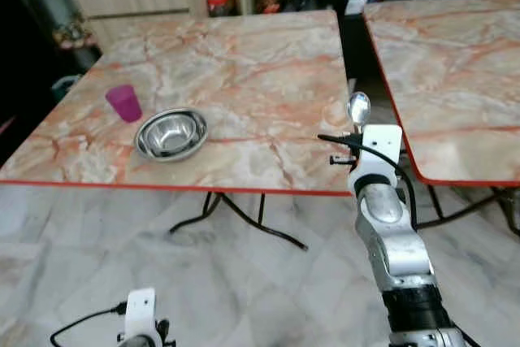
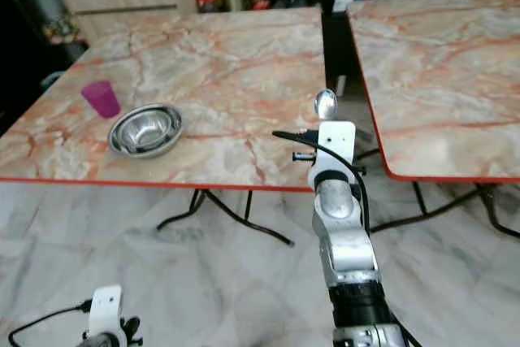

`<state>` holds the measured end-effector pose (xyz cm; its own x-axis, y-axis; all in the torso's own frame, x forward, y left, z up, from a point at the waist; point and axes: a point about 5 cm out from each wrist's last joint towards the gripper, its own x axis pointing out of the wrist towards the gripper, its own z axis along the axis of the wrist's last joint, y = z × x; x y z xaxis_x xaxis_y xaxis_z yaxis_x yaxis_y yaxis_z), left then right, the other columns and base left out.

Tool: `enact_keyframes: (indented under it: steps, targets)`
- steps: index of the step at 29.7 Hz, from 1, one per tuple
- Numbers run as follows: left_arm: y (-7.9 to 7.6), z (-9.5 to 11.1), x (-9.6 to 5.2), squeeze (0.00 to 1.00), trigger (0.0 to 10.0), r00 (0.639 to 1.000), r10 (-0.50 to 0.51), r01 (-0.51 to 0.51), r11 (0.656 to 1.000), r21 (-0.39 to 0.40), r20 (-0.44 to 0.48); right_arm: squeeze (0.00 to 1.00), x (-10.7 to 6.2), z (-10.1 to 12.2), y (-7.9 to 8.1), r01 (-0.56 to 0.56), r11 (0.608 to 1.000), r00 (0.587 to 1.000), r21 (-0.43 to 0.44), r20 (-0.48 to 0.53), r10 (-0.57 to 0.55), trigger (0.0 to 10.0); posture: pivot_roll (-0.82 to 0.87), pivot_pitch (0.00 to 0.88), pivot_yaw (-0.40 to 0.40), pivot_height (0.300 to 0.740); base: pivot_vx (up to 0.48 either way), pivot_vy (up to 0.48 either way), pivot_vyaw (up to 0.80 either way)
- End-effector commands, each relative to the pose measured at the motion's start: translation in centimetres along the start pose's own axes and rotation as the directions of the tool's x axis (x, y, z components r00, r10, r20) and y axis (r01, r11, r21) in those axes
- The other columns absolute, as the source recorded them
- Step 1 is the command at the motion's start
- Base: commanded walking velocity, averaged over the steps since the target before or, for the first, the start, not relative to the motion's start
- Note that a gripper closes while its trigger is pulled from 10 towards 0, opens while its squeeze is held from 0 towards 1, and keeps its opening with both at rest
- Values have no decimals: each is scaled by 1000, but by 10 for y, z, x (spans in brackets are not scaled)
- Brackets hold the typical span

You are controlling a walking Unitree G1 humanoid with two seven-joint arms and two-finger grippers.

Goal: Setting the table

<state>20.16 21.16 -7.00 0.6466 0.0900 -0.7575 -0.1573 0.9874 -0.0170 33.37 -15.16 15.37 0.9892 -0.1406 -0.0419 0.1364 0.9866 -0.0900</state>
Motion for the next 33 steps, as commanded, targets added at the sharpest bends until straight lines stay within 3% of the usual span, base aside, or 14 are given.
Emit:
enact_keyframes:
  steps: [1,15,33]
  targets:
    - [10,-1,-1,0,10000,1000,28,-28,1000,1,-8,0,-1,7,12,-36,999,999,17,24,36,10000,-44,86,84,740,0,480,0]
    - [9,-1,-1,0,10000,1000,31,-31,1000,-3,-4,0,0,7,13,-41,999,999,18,23,41,10000,-40,86,80,740,0,476,0]
    - [9,1,-1,0,10000,1000,29,-29,1000,-2,9,0,1,7,15,-47,999,999,16,21,46,10000,-38,85,78,740,31,0,0]
